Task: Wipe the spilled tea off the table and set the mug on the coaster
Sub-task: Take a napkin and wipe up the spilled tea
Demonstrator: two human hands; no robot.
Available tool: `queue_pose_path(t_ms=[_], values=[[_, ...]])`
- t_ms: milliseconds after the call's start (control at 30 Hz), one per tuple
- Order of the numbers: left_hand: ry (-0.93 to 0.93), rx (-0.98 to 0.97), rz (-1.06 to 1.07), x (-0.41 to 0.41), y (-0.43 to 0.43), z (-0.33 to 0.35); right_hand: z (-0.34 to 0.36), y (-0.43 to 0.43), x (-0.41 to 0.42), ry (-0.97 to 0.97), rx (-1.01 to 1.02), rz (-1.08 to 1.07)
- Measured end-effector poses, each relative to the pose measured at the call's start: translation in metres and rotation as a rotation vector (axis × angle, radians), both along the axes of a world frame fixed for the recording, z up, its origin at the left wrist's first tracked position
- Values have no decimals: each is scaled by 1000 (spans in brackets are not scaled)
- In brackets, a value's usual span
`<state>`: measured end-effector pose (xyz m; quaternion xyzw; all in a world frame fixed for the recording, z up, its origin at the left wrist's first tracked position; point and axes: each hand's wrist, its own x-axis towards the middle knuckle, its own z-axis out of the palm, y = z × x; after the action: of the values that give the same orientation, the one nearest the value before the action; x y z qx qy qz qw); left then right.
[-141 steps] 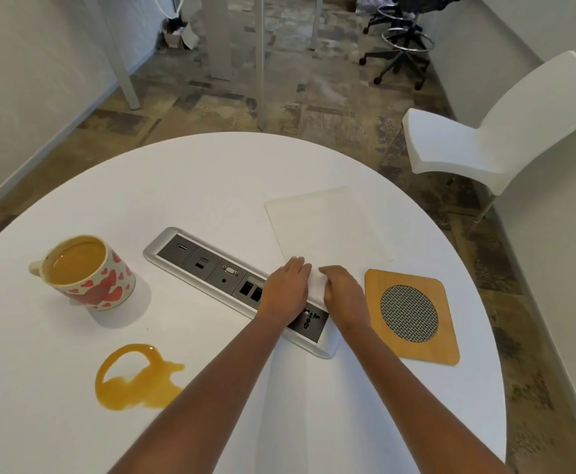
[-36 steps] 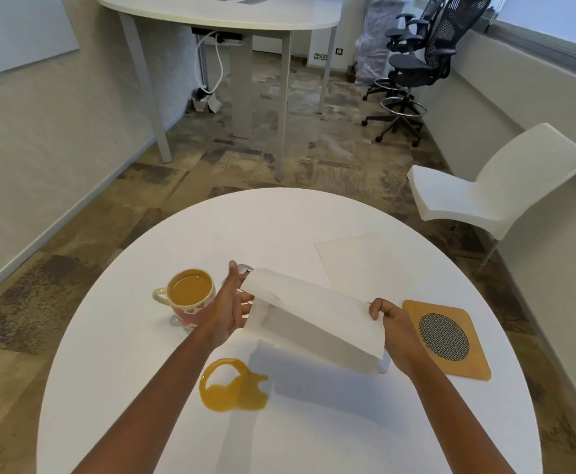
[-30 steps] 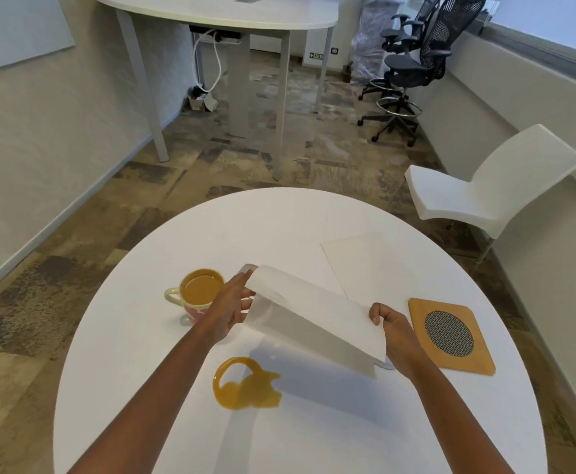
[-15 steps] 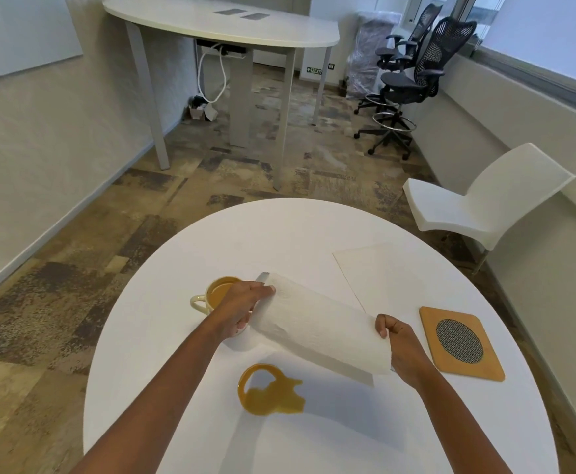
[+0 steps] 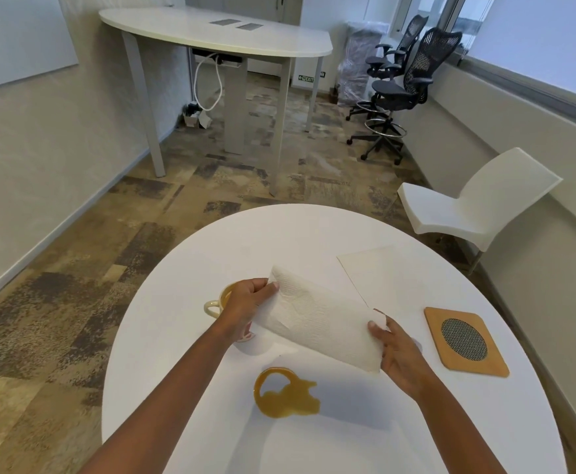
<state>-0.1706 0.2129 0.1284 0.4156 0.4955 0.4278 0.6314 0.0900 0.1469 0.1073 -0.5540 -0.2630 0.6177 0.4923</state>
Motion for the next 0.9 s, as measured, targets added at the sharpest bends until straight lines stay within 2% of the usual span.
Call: queue_pose_path(t_ms=[200, 300, 367, 467, 533, 600, 667, 800, 900], values=[[21, 45, -14, -8, -4, 7, 10, 4, -4, -19, 74, -90], [-58, 61, 61, -15, -1, 14, 17, 7, -2, -50, 126, -73], [-49, 107, 108, -19, 4, 23, 23, 9, 0, -72, 158, -46], [165, 278, 1, -21, 13, 37, 35, 12, 1, -133, 198, 37], [392, 392, -222, -20, 16, 48, 45, 15, -2, -195, 224, 114], [694, 461, -528, -16, 16, 56, 55, 19, -7, -245, 252, 196], [854, 461, -725, -8, 13, 59, 64, 22, -14, -261, 278, 252], [722, 427, -718, -1, 7, 54, 75, 25, -27, -317, 317, 260], [577, 376, -589, -3, 2, 45, 71, 26, -34, -322, 357, 84]])
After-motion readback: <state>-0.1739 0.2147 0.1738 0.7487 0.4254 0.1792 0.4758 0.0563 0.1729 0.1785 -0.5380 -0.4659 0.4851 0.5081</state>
